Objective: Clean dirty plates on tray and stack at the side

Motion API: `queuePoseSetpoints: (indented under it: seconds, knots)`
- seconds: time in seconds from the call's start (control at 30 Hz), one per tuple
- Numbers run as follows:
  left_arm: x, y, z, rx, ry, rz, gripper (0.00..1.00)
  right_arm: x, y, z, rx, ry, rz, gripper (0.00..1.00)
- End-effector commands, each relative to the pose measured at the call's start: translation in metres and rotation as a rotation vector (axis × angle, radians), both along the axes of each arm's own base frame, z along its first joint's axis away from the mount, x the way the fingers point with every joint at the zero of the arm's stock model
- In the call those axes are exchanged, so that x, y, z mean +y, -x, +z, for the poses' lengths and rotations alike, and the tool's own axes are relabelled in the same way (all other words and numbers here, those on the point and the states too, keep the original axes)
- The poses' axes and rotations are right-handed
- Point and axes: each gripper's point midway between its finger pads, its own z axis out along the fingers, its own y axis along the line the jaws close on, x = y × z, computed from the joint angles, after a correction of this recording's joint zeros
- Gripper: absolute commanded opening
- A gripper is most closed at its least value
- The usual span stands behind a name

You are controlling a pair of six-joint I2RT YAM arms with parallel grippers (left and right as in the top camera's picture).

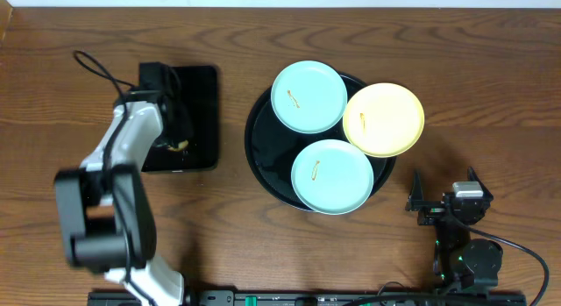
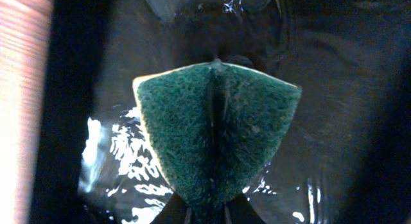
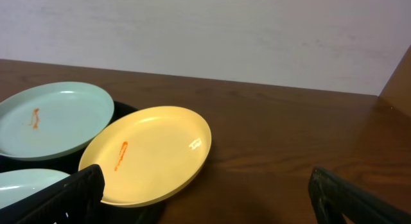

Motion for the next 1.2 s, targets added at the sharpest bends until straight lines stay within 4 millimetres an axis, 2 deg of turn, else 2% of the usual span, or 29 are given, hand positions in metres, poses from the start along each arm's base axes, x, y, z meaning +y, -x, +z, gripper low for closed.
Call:
queuePoseSetpoints:
  seconds: [0.0,0.07,0.13,0.47,0.6,0.87,0.93,1.0,1.07,1.1,1.17]
  knots:
    - [-0.006,-0.01,0.069,-0.18,0.028,-0.019,0.07,0.002,0.0,-0.002,0.006,-0.016,0.007,0.99]
    - [-0.007,-0.007,0.086,-0.218,0.026,-0.021,0.07,0.002,0.0,-0.002,0.006,-0.016,0.006,0.99]
    - [-0.007,-0.007,0.092,-0.235,0.024,-0.021,0.08,0.002,0.0,-0.002,0.006,-0.016,0.006,0.99]
    - [-0.014,-0.006,0.087,-0.225,0.059,-0.035,0.08,0.002,0.0,-0.002,0.006,-0.016,0.007,0.99]
    - [-0.02,0.002,0.074,-0.193,0.092,-0.045,0.08,0.002,0.0,-0.002,0.006,-0.016,0.006,0.99]
    - [-0.02,0.008,0.032,-0.164,0.095,-0.043,0.09,0.002,0.0,-0.002,0.006,-0.016,0.007,0.99]
    - [-0.02,0.008,0.022,-0.153,0.096,-0.043,0.17,0.002,0.0,-0.002,0.006,-0.016,0.007,0.99]
    - [-0.02,0.008,0.015,-0.138,0.097,-0.042,0.32,0.002,0.0,-0.002,0.006,-0.016,0.007,0.99]
    - [-0.02,0.007,0.007,-0.124,0.099,-0.042,0.55,0.002,0.0,-0.002,0.006,-0.016,0.007,0.99]
    - [-0.02,0.006,0.003,-0.118,0.099,-0.041,0.63,0.002,0.0,-0.002,0.006,-0.016,0.006,0.99]
    - [-0.02,0.005,-0.004,-0.105,0.101,-0.04,0.72,0.002,0.0,-0.002,0.006,-0.016,0.006,0.99]
